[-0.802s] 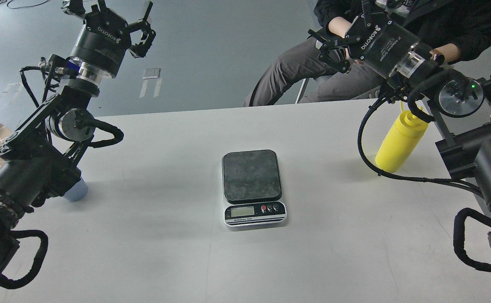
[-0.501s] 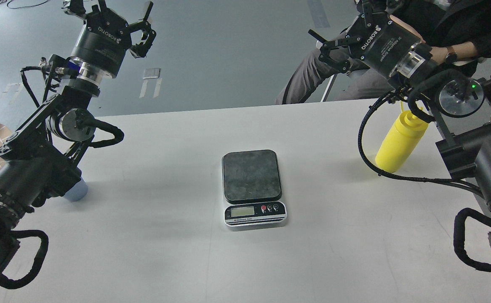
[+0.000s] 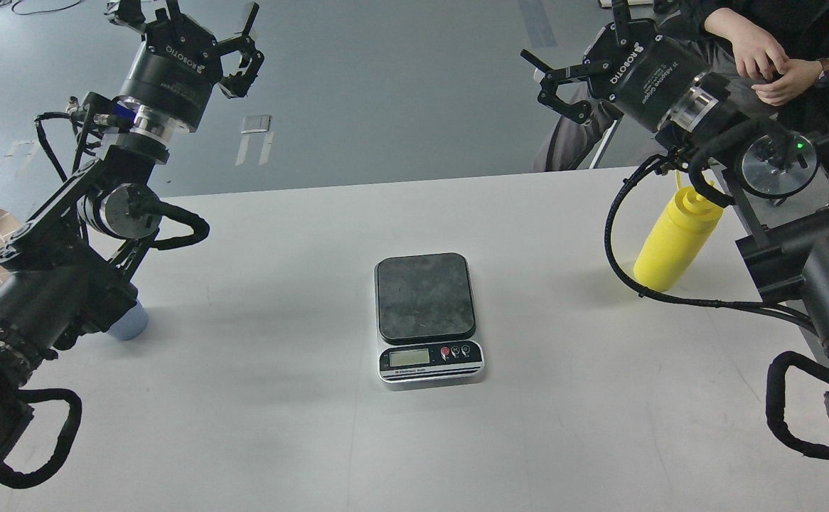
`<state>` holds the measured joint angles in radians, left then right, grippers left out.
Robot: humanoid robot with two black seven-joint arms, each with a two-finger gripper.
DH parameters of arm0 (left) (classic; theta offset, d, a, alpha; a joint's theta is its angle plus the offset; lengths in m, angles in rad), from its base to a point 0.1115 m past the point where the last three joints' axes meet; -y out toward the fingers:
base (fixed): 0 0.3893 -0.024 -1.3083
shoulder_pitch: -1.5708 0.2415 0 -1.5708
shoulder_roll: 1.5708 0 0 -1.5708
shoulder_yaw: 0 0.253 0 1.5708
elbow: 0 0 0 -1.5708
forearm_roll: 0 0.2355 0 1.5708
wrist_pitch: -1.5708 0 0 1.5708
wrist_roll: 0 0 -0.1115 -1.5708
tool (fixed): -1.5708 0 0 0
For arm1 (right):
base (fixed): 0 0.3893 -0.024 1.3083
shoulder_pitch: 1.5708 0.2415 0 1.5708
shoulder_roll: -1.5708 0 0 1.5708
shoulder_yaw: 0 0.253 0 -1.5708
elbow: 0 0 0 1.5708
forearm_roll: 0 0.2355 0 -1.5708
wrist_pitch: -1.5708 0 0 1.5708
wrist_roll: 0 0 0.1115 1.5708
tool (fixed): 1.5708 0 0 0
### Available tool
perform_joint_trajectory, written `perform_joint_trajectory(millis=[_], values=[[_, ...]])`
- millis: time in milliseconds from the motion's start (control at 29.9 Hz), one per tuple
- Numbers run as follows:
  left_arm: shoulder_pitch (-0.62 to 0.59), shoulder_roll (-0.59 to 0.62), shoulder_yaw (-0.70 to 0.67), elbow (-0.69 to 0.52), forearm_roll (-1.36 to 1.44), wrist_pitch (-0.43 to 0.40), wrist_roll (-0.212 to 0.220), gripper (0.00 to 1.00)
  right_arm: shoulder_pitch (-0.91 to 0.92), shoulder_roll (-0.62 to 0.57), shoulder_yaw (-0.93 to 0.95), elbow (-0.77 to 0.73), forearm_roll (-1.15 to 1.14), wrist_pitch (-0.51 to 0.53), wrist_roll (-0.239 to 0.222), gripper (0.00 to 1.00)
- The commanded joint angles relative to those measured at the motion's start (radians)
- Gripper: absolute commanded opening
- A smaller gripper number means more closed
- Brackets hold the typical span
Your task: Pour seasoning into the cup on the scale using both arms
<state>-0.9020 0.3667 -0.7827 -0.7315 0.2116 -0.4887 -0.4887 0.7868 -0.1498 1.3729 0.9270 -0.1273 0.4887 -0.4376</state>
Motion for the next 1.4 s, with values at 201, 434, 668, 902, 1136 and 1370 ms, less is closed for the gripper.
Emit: perform_joint_trajectory(millis=[201, 434, 668, 902, 1136, 1370], values=[[0.0, 0.0, 0.003, 0.0, 0.0, 0.0, 0.0, 0.98, -0.001, -0.001, 0.003, 0.003, 0.0, 0.0, 0.0, 1.0], [0.0, 0.0, 0.01, 0.001, 0.0, 0.0, 0.0, 0.98, -0.001, -0.001, 0.0, 0.003, 0.0, 0.0, 0.0, 1.0], [0.0, -0.002, 0.013, 0.0, 0.002, 0.0, 0.0, 0.98, -0.003, -0.001, 0.0, 0.003, 0.0, 0.0, 0.0, 1.0], [0.002, -0.002, 0.017, 0.001, 0.002, 0.0, 0.0, 0.98, -0.004, -0.001, 0.0, 0.004, 0.0, 0.0, 0.0, 1.0], [0.0, 0.0, 0.017, 0.0, 0.002, 0.0, 0.0, 0.98, -0.004, -0.001, 0.0, 0.004, 0.0, 0.0, 0.0, 1.0], [0.0, 0.0, 0.017, 0.0, 0.002, 0.0, 0.0, 0.98, -0.004, 0.001, 0.0, 0.004, 0.0, 0.0, 0.0, 1.0]])
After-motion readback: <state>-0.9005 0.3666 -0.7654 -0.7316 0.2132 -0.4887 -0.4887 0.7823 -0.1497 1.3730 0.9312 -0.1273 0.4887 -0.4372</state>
